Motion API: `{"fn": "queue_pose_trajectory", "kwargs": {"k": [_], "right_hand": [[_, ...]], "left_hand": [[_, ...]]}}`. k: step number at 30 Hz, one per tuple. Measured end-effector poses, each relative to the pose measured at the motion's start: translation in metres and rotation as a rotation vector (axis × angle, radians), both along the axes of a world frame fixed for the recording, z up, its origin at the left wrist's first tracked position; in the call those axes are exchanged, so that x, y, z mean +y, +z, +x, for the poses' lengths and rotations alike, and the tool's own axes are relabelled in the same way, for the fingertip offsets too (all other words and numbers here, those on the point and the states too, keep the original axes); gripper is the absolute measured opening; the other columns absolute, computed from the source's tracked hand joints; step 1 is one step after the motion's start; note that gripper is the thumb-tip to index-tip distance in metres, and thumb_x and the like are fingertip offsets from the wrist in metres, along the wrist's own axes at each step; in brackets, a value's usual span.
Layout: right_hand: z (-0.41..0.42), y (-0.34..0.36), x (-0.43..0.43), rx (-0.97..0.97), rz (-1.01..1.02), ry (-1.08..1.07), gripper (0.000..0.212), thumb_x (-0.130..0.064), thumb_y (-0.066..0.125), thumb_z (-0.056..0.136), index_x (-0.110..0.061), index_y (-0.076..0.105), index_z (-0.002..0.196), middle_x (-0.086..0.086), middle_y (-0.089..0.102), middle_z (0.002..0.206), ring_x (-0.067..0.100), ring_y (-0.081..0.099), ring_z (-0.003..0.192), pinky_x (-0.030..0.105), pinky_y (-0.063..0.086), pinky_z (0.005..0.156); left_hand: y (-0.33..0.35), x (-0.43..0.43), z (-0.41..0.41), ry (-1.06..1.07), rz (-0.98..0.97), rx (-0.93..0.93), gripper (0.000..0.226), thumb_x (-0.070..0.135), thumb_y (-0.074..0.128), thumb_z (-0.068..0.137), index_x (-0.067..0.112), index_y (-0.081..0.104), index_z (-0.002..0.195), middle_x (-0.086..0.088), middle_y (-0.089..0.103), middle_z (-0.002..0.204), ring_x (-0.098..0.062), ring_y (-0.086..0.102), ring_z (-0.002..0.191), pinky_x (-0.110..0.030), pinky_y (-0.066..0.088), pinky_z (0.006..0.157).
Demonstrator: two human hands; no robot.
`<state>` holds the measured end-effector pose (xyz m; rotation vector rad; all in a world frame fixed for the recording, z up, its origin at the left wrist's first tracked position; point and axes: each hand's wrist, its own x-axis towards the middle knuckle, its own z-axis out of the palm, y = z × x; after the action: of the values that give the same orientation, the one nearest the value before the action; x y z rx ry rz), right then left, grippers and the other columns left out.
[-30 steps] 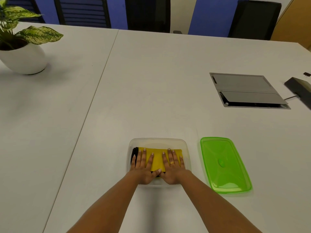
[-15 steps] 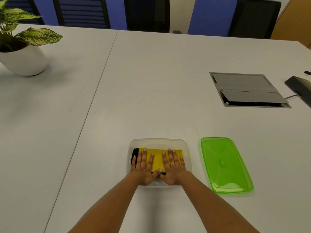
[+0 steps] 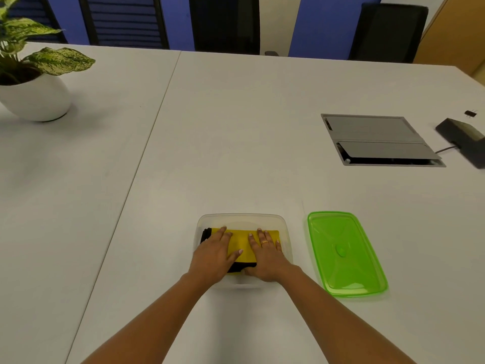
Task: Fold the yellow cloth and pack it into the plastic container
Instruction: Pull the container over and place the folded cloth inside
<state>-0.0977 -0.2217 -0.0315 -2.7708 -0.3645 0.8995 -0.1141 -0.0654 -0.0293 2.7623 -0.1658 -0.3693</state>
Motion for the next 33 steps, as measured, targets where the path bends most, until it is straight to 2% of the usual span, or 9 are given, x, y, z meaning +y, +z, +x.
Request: {"fn": "queue_pose_trajectory", "kwargs": {"k": [3,7,10,13,16,19,22,26,33], "right_hand": [[0.0,0.008,-0.004,-0.011,0.062,-0.029,0.087,-0.04,0.063,0.084,-0.015,0.01,0.148,0.011,-0.006,0.158,0.026,-0.005,0.146,0.043,0.004,0.119],[-0.004,0.015,-0.011,-0.046,0.193,-0.137,0.066,-0.028,0.064,0.085,-0.012,0.034,0.141,0.009,0.013,0.157,0.023,0.02,0.143,0.034,0.024,0.115],[-0.01,0.021,-0.019,-0.242,0.357,-0.256,0.038,-0.017,0.058,0.089,-0.009,0.054,0.126,0.009,0.045,0.141,0.02,0.045,0.128,0.022,0.033,0.103],[-0.015,0.03,-0.026,-0.485,0.532,-0.404,0.019,-0.007,0.056,0.088,-0.008,0.067,0.104,0.009,0.067,0.11,0.016,0.06,0.096,0.015,0.04,0.083],[-0.015,0.039,-0.037,-0.679,0.672,-0.588,0.014,0.001,0.059,0.084,-0.003,0.069,0.092,0.013,0.07,0.092,0.015,0.059,0.074,0.017,0.046,0.067],[-0.012,0.041,-0.056,-0.835,0.69,-0.779,0.012,0.006,0.059,0.081,0.0,0.068,0.088,0.018,0.068,0.082,0.02,0.057,0.062,0.007,0.042,0.053],[-0.01,0.028,-0.077,-0.746,0.587,-0.885,0.014,0.006,0.057,0.082,0.003,0.067,0.092,0.021,0.067,0.087,0.031,0.062,0.076,0.021,0.041,0.065],[-0.014,0.005,-0.097,-0.528,0.38,-0.914,0.021,0.002,0.057,0.083,0.003,0.063,0.104,0.021,0.063,0.102,0.036,0.059,0.094,0.035,0.044,0.079],[-0.018,-0.012,-0.11,-0.306,0.147,-0.902,0.031,-0.012,0.063,0.085,0.001,0.056,0.112,0.021,0.058,0.116,0.034,0.054,0.109,0.038,0.044,0.088]], "left_hand": [[0.006,0.006,-0.007,-0.007,0.002,-0.204,0.048,0.043,0.044,0.092,0.017,0.047,0.132,-0.002,0.039,0.148,-0.018,0.038,0.135,-0.033,0.035,0.108],[0.012,0.014,-0.014,0.024,0.117,-0.416,0.047,0.042,0.049,0.087,0.011,0.058,0.121,-0.011,0.051,0.139,-0.03,0.043,0.132,-0.051,0.036,0.105],[0.01,0.021,-0.018,0.137,0.032,-0.305,0.062,0.048,0.04,0.089,0.011,0.037,0.139,-0.01,0.025,0.154,-0.029,0.029,0.14,-0.05,0.031,0.109],[0.004,0.023,-0.018,0.298,-0.138,-0.163,0.073,0.043,0.046,0.091,0.013,0.011,0.148,-0.006,0.001,0.159,-0.027,0.035,0.137,-0.041,0.045,0.097],[0.004,0.02,-0.02,0.417,-0.237,-0.095,0.076,0.04,0.046,0.092,0.016,-0.001,0.148,-0.005,0.005,0.159,-0.032,0.051,0.121,-0.041,0.05,0.082],[0.003,0.019,-0.02,0.49,-0.269,-0.042,0.072,0.037,0.045,0.094,0.018,0.001,0.148,-0.009,0.026,0.154,-0.035,0.051,0.121,-0.045,0.047,0.09],[0.003,0.018,-0.019,0.52,-0.267,-0.02,0.068,0.034,0.045,0.094,0.017,0.005,0.147,-0.011,0.039,0.146,-0.035,0.05,0.122,-0.047,0.044,0.095],[0.004,0.017,-0.018,0.538,-0.241,-0.031,0.065,0.03,0.046,0.094,0.016,0.01,0.147,-0.012,0.05,0.138,-0.034,0.056,0.115,-0.047,0.047,0.091],[0.003,0.016,-0.018,0.557,-0.261,-0.059,0.066,0.03,0.05,0.093,0.017,0.014,0.146,-0.014,0.057,0.128,-0.034,0.06,0.107,-0.044,0.051,0.084]]}}
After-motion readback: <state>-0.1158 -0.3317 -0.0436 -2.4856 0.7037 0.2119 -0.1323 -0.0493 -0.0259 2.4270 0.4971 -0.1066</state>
